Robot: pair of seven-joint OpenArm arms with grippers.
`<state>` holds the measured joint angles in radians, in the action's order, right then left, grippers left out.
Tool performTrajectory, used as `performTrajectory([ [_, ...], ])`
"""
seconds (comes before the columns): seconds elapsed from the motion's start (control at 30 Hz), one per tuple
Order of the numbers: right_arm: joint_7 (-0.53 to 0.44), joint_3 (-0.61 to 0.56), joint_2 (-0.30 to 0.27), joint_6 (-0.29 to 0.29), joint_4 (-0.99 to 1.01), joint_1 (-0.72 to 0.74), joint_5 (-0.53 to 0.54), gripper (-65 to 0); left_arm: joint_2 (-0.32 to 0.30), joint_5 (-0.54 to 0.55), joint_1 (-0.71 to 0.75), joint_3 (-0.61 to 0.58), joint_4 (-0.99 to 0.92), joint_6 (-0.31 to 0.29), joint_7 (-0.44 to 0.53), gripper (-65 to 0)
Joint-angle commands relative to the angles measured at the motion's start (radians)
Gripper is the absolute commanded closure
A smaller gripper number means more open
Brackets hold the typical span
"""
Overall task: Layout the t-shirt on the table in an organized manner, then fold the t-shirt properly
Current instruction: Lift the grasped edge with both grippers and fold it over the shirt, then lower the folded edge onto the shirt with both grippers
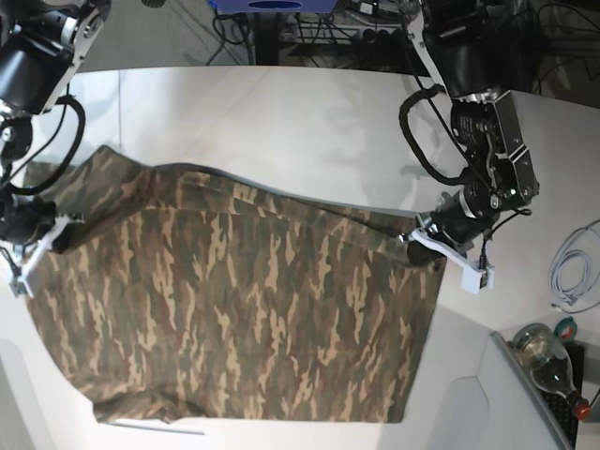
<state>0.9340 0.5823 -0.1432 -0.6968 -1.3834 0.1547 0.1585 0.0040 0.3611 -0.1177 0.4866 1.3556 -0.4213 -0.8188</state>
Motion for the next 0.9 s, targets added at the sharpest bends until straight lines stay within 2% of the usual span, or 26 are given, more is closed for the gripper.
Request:
performTrajectory([
  [0.0,-0.033,0.005,-0.014,-0.001,0.008,0.036,-0.018,0.0,-0.002,0.02,-0.029,-0.006,0.008,-0.006,0.052,0.0],
  [0.07,-0.063,0.001,-0.016,-0.001,0.052,0.065,-0.061,0.0,-0.005,0.02,-0.038,-0.013,-0.023,-0.004,0.098,0.0],
  [0.17,-0.102,0.0,-0.014,-0.001,0.112,0.101,-0.09,0.0,-0.008,0.019,-0.058,-0.015,-0.074,0.046,0.125,0.0],
  [0.23,-0.125,0.0,-0.014,-0.001,0.161,0.127,-0.092,0.0,-0.012,0.02,-0.072,-0.015,-0.101,0.06,0.129,0.0],
  [0.37,-0.185,-0.002,-0.014,-0.001,0.24,0.167,-0.093,0.0,-0.012,0.02,-0.086,-0.016,-0.141,0.065,0.195,0.0],
  [0.47,-0.209,-0.003,-0.034,-0.001,0.309,0.202,-0.093,-0.2,-0.012,0.019,-0.086,-0.016,-0.161,0.065,0.227,0.0],
  [0.6,-0.263,-0.069,-0.059,-0.001,0.393,0.233,-0.093,-0.2,-0.012,0.013,-0.087,-0.016,-0.201,0.065,0.278,0.0],
  [0.7,-0.306,-0.084,-0.06,-0.001,0.408,0.247,-0.093,-0.2,-0.011,-0.026,-0.087,-0.015,-0.213,0.065,0.313,0.0],
  [0.87,-0.318,-0.084,-0.071,-0.001,0.408,0.265,-0.093,-0.2,-0.009,-0.037,-0.099,-0.016,-0.221,0.066,0.355,0.0],
])
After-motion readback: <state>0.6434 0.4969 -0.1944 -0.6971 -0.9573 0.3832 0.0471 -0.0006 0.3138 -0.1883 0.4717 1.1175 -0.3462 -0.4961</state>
